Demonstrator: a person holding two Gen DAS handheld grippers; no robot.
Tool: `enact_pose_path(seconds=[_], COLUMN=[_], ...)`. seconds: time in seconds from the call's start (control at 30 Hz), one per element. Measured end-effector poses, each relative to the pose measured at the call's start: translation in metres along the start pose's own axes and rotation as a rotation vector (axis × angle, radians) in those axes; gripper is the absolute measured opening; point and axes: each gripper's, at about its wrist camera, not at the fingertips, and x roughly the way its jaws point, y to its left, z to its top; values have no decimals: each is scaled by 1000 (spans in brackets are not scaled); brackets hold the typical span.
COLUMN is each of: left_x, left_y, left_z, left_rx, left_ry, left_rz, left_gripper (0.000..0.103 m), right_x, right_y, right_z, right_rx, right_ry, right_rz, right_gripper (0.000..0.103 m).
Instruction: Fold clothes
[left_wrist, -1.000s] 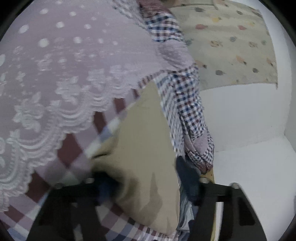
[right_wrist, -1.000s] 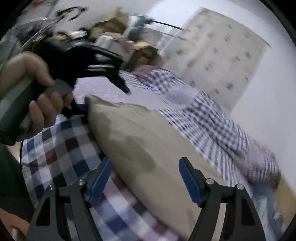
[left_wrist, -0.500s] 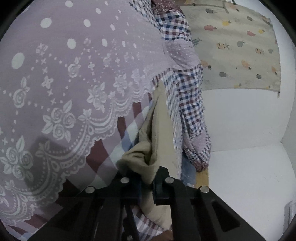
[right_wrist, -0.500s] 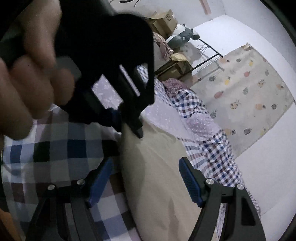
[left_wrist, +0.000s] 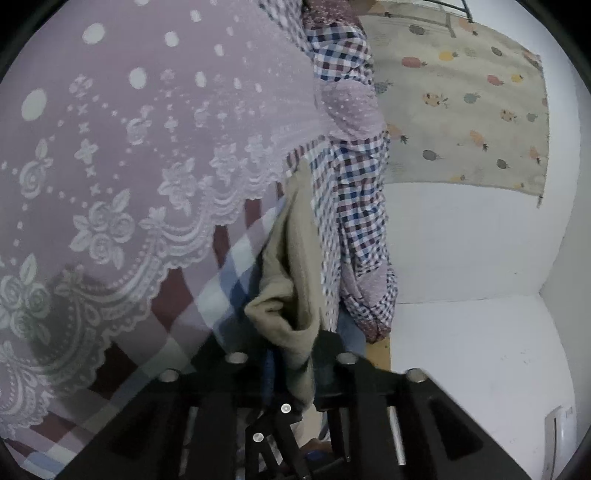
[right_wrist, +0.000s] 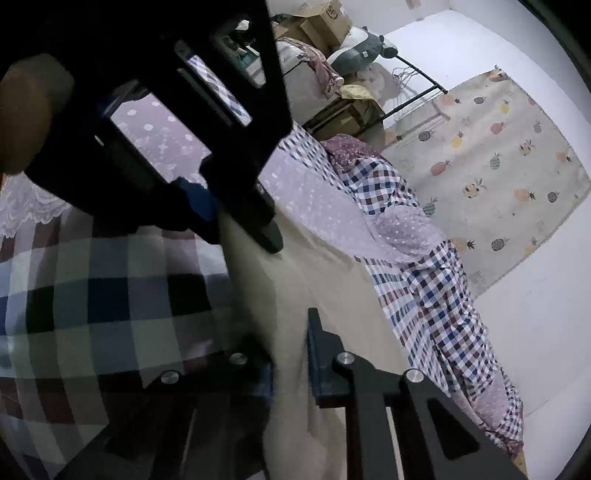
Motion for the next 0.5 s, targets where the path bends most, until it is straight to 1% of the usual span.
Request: enact_pose_path(seconds=[0.07, 0.1, 0.2, 0.33, 0.43, 0.5], left_x=[0, 1, 10, 30, 36, 39], left_y=[-4, -7, -11, -11, -13, -11], left_z=[-2, -3, -5, -3, 1, 1], left_rx=[3, 12, 32, 36, 47, 35], left_ry=[-14, -11, 17, 62, 70, 75], left_rz=[-45, -53, -49, -17, -15, -19], left_gripper=[71, 75, 77, 77, 77, 76], right_x=[-1, 0, -2, -3, -2, -2], right_y=[-4, -6, -8, -12, -16, -19], right_z=[1, 1, 1, 1, 1, 0], right_rx=[-2, -3, -4, -1, 5, 9], right_ry=[0, 0, -3, -9, -15, -19], right_rz=[-1, -1, -5, -11, -10, -10], right_gripper=[11, 11, 11, 11, 11, 11])
